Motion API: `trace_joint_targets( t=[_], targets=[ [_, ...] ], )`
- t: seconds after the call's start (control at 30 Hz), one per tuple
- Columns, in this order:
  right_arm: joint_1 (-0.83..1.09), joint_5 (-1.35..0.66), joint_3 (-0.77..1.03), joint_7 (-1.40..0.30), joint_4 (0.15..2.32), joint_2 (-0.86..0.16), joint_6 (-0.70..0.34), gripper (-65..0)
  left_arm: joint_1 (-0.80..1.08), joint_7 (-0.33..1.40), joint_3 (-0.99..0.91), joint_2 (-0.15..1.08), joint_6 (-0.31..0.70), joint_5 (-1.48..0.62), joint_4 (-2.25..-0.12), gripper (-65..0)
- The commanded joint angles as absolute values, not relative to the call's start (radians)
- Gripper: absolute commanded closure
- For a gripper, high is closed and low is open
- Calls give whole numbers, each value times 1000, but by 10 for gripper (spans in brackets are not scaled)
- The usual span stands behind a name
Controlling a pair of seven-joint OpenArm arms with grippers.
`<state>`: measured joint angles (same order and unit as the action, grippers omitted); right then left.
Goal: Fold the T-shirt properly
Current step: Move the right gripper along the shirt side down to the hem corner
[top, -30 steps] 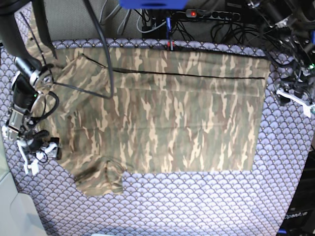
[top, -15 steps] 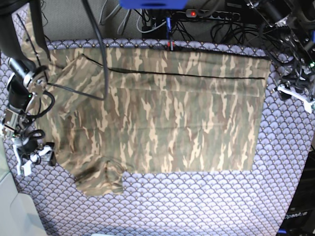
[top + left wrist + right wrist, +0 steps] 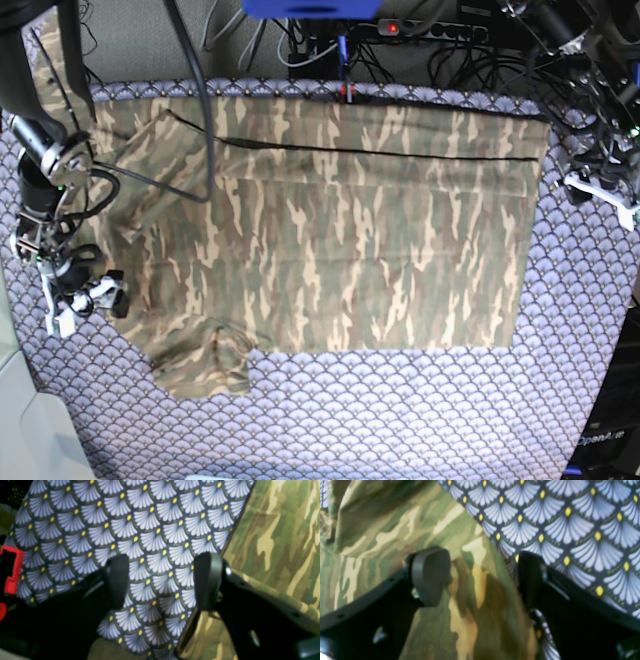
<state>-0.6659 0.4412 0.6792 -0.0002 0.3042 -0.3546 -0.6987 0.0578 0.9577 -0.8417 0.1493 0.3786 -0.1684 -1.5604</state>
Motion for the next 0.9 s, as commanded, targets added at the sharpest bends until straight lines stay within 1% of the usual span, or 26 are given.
trace_joint_targets(
  t=[0.0, 0.2, 0.27, 0.33, 0.53, 0.57, 0.63, 0.73, 0.87],
  targets=[
    [-671, 432, 664, 22, 320, -371, -698, -467, 50, 941, -845, 165, 381, -177, -1583, -399],
    [-654, 430, 568, 27, 320, -367, -698, -461, 50, 941, -845, 163, 381, -177, -1583, -399],
    [-654, 430, 567, 27, 320, -367, -698, -432, 48, 941, -845, 163, 381, -177, -1583, -399],
    [-654, 430, 567, 27, 321, -367, -698, -380, 48, 943, -845, 163, 381, -177, -1583, -399],
    [-657, 430, 568, 28, 321, -366, -698, -135, 48, 943, -843, 163, 381, -177, -1583, -399],
    [-659, 430, 568, 28, 321, -364, -698, -98, 47, 943, -843, 163, 381, -179, -1583, -399],
    [-659, 430, 568, 28, 323, -357, -698, -44, 44, 934, -843, 163, 381, -179, -1583, -400],
    [-659, 430, 568, 28, 323, -354, -698, -6, -1, 931, -843, 165, 381, -179, -1583, -400],
    [-657, 430, 568, 28, 323, -354, -698, -1, -88, 931, -839, 173, 381, -177, -1575, -400]
  ],
)
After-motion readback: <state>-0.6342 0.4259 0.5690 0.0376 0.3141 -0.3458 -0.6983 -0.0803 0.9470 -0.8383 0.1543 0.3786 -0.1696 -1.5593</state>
